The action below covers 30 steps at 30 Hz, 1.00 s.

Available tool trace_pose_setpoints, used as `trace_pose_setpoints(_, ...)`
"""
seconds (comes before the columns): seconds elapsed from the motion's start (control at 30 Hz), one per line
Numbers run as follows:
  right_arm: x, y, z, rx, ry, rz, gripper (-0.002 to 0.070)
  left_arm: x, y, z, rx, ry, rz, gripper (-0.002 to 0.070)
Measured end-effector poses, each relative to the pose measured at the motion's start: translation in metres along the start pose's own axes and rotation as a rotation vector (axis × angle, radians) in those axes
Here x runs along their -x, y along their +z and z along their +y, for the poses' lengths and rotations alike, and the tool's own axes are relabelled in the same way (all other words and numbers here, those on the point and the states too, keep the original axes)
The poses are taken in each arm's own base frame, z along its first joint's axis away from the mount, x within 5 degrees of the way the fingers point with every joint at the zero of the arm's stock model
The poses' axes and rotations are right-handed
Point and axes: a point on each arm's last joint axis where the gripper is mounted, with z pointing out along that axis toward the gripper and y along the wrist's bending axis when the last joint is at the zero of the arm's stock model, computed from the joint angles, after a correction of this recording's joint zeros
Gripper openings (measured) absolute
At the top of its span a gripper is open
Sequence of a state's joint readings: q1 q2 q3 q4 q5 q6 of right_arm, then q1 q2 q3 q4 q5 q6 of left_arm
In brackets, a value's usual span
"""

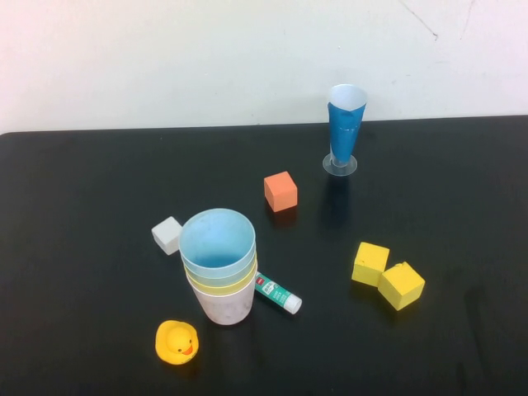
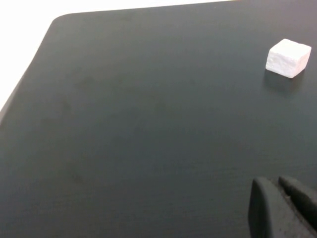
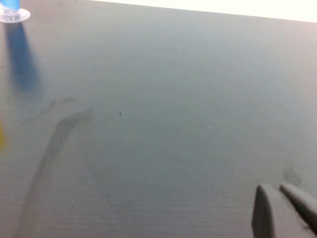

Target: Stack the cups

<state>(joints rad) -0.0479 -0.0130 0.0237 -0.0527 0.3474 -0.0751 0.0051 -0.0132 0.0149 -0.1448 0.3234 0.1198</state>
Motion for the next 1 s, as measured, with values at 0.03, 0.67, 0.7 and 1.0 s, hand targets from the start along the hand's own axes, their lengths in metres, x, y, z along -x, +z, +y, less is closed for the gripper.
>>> trace_pose_setpoints(0.03,0.0,0.0,-0.0001,-0.001,-0.003,0.0,-0.0001,0.0,0.0,0.0,0.0,0.0,0.0,0.0001)
trace_pose_setpoints(0.67,-0.0007,-0.0001,-0.0021,-0.023,0.056,0.008,-0.0001,0.0,0.0,0.0,0.0,0.0,0.0,0.0001)
trace_pose_setpoints(0.7,-0.0007,-0.0001,-0.0021,-0.023,0.059,0.008,-0.0001,0.0,0.0,0.0,0.0,0.0,0.0,0.0001)
trace_pose_setpoints(1.0,-0.0002,-0.0003,-0.0022,-0.023,0.058,0.006,-0.0001,0.0,0.0,0.0,0.0,0.0,0.0,0.0001)
